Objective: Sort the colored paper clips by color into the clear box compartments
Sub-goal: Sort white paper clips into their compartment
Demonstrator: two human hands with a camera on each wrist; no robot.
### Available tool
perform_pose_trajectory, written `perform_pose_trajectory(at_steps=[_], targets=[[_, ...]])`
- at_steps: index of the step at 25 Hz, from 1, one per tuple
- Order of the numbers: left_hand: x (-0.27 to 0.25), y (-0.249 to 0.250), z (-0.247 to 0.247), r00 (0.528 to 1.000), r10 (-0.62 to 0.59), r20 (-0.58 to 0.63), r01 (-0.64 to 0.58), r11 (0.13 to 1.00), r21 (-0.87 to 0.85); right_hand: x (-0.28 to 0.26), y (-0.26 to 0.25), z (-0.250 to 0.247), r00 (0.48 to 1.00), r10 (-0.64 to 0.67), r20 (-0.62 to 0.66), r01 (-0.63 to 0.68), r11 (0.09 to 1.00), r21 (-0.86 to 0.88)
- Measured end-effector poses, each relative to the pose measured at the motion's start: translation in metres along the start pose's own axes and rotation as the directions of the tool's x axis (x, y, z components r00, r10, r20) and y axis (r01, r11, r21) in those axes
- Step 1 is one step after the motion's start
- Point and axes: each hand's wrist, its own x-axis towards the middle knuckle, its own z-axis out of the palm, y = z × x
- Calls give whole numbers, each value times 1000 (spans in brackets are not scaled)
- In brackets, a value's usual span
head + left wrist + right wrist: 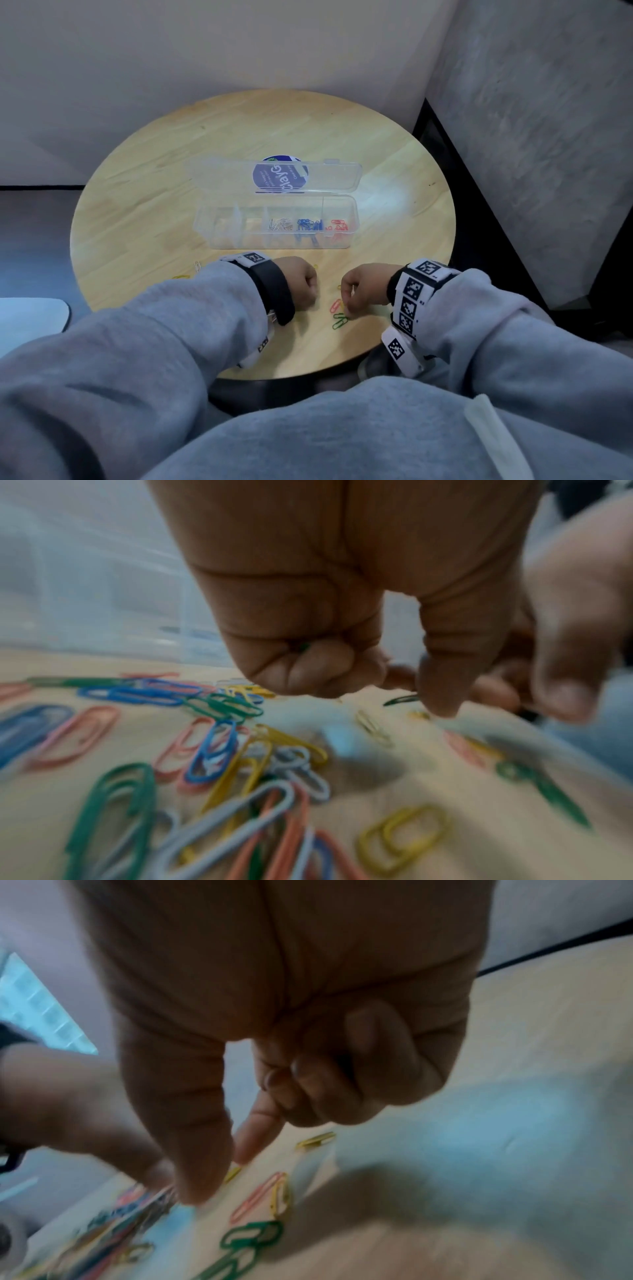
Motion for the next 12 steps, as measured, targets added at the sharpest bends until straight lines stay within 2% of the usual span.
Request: perform_pose_trajectory(at_steps=[2, 5, 8, 10, 12], targets=[[-1, -10, -10, 999, -45, -24, 39, 977, -211, 0, -4, 7, 1000, -14, -17, 12, 995, -96], [-2, -23, -21, 995, -96, -20, 73, 860, -504, 2, -8, 16, 999, -31, -44, 21, 976, -217], [-4, -33, -26, 989, -147, -23, 92, 725, -682, 4, -10, 20, 997, -66, -46, 54, 973, -225], [-4, -37, -26, 984, -179, 15, 121, 600, -791, 7, -12, 23, 995, -90, -40, 77, 963, -260], [-3, -37, -27, 959, -280, 50, 189, 493, -850, 8, -14, 24, 992, -118, -40, 100, 945, -310]])
